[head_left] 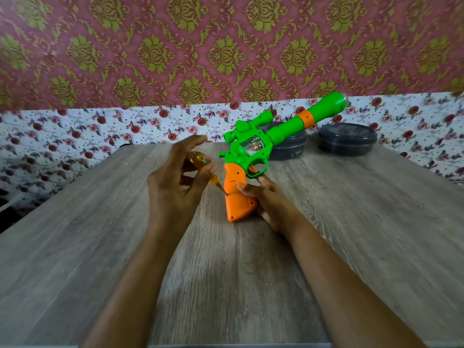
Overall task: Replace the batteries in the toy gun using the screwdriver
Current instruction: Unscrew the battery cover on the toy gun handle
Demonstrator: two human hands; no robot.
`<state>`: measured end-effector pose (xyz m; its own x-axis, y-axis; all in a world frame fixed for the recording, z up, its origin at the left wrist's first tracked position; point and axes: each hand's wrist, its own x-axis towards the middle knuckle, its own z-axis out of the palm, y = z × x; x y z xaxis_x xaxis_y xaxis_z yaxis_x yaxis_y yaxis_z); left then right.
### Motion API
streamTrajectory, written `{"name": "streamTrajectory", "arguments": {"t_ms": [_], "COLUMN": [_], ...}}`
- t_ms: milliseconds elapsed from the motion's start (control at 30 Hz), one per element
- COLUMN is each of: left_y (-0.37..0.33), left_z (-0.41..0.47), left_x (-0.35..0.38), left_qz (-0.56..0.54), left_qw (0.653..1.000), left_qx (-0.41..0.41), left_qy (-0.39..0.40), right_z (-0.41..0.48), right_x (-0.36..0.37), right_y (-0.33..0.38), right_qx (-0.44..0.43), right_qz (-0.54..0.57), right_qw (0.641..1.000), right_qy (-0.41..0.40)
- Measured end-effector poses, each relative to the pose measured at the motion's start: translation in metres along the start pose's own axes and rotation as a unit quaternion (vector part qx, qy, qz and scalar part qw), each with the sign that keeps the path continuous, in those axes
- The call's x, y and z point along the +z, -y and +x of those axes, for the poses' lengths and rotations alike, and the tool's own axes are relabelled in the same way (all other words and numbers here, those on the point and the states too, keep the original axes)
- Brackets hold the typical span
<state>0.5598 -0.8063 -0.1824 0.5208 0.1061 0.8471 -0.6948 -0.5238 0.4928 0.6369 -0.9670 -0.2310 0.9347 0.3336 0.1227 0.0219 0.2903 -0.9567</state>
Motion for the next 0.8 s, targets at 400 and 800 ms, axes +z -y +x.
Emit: {"name": "streamTrajectory", "arguments": {"t_ms": [400, 800], "left_y": [-0.0011, -0.0006], "left_z": [0.0016, 0.0000], "left_x": [-0.0040, -0.0031], "left_qz": [0.008, 0.030], "left_qw": [0.999, 0.997], "left_qx": [0.034, 0.029], "left_qy": [-0.015, -0.061], "right_z": [0.0017, -0.0005], "right_x": [-0.0015, -0.0013], "right_y": [-0.0001, 0.0011], "right_qx": [0.012, 0.017], "right_qz": [0.007, 0.008], "right_qw": [1.000, 1.000], "right_qy": [-0.006, -0.013]}}
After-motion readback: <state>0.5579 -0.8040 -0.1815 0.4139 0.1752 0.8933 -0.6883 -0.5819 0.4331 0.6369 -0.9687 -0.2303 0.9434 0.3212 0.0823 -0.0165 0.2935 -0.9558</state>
